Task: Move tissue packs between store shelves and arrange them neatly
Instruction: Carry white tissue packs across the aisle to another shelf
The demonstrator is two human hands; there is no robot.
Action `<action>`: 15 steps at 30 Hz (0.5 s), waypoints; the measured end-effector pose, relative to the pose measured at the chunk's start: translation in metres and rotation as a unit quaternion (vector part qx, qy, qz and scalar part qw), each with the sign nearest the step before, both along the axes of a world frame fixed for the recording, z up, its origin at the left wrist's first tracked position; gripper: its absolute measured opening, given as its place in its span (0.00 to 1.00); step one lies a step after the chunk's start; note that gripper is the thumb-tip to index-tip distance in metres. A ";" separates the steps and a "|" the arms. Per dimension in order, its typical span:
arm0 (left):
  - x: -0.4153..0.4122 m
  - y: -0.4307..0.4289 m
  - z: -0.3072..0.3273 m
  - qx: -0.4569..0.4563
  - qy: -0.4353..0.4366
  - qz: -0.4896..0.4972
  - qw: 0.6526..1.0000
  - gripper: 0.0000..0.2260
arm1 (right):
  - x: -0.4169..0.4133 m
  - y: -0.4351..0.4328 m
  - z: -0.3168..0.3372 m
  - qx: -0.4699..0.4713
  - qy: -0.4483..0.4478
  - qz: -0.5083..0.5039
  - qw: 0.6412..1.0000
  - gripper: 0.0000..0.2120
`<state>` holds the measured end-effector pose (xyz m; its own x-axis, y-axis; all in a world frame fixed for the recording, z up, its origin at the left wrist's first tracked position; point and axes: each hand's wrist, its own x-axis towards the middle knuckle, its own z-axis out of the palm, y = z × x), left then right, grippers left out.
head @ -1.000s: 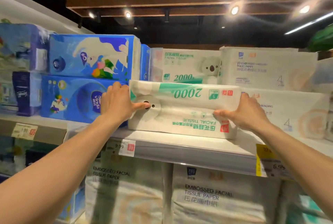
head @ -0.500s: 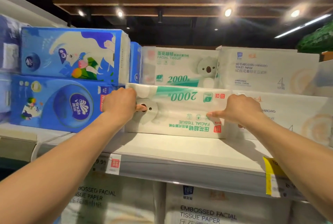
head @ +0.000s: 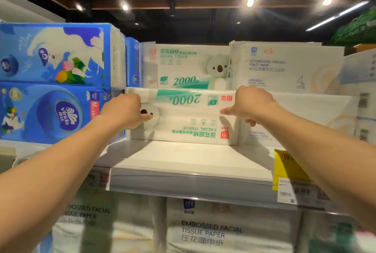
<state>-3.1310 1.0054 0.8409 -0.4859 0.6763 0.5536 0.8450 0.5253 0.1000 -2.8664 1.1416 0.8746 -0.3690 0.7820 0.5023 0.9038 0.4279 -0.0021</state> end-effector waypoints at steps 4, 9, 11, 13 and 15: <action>0.024 -0.035 0.011 0.033 -0.007 -0.029 0.999 0.21 | 0.019 -0.032 0.028 -0.035 0.074 0.039 0.996 0.21; 0.048 -0.074 0.009 0.039 0.007 -0.096 0.995 0.22 | 0.034 -0.085 0.025 0.015 0.058 0.053 0.997 0.23; 0.058 -0.088 -0.001 0.033 0.015 -0.148 0.988 0.21 | 0.042 -0.113 0.013 0.023 0.058 0.047 0.997 0.27; 0.070 -0.101 -0.015 0.021 0.025 -0.199 0.980 0.21 | 0.051 -0.141 -0.005 0.021 0.050 0.038 0.998 0.29; 0.086 -0.110 -0.030 0.016 0.033 -0.248 0.968 0.19 | 0.064 -0.168 -0.028 0.023 0.039 0.036 0.998 0.28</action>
<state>-3.0453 0.8950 0.8111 -0.0688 0.8001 0.5959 0.9976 0.0505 0.0473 -2.8024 0.9740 0.8466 -0.3824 0.7296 0.5670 0.8684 0.4934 -0.0492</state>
